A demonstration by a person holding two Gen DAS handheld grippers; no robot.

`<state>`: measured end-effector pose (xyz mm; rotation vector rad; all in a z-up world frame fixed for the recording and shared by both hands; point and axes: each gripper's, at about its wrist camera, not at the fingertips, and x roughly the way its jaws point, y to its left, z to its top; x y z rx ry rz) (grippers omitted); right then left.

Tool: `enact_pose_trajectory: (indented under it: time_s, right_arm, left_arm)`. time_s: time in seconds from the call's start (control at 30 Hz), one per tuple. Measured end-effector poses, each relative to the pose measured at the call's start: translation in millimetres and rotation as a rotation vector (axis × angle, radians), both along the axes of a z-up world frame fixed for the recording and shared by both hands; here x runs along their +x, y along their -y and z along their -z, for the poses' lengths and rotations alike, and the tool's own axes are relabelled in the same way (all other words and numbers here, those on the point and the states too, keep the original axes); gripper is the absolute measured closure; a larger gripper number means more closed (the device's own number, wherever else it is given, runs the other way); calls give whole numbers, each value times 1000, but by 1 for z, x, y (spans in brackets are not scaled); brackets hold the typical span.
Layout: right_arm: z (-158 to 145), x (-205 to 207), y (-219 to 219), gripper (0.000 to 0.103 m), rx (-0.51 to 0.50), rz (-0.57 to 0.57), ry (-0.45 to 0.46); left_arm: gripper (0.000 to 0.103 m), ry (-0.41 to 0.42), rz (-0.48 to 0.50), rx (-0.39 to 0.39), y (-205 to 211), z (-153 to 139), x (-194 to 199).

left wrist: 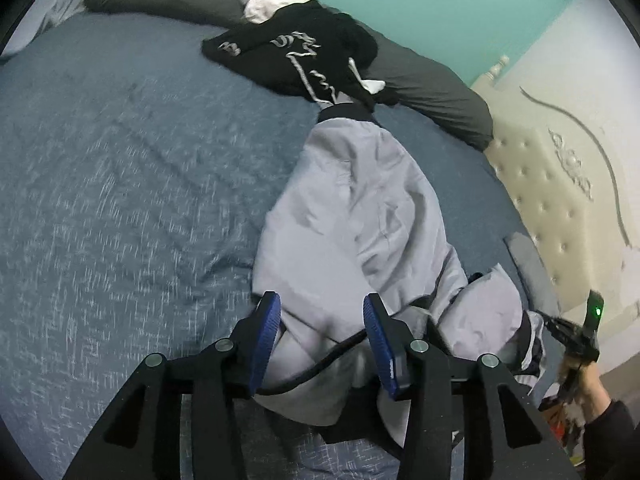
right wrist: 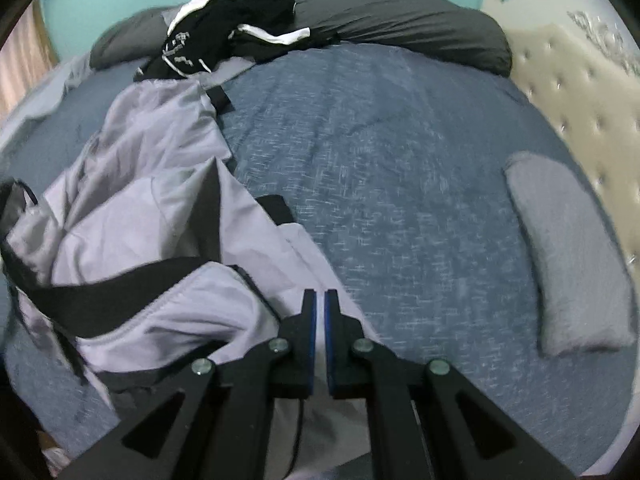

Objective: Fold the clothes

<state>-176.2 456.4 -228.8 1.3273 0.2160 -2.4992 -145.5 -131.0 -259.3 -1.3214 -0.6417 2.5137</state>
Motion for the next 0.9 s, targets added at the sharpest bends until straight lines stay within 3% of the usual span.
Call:
enact_pose_trajectory:
  time_s: [0.17,0.27,0.33,0.4,0.47,0.53,0.57,0.7,0.83,0.9]
  right_arm:
    - [-13,14,-6,100,-107,-32,-17]
    - [-20,20,-6,96,-131,-63,-15]
    - [-24,21,-7,74,-144,-73,-6]
    - [-27,23,-9,65,-175,-81,-3]
    - [-32,25,-12,62,-235,-89,-7]
    - [-34,26,-10,46,-277,-117,2]
    - [-35,27,-7,42,-284,-136,10]
    - [-18,19,26,37,-73,-199,68]
    - [-2,2,45,37,26,-218,96]
    - [4,-2,47,37,29,-230,119]
  left_arm:
    - [56,20,27,-6,3,4,3]
    - [47,31,61,-17,0,4,4]
    - [47,36,71,-15,-3,3,5]
    - [47,29,79,-17,-5,2,6]
    - [47,24,84,-20,-6,0,6]
    - [47,23,88,-26,-6,-2,6]
    - [47,22,89,-29,-6,-3,6]
    - [46,22,95,-34,-7,-5,7]
    - [45,20,118,-54,-9,-7,9]
    - [45,21,126,-62,-9,-6,9]
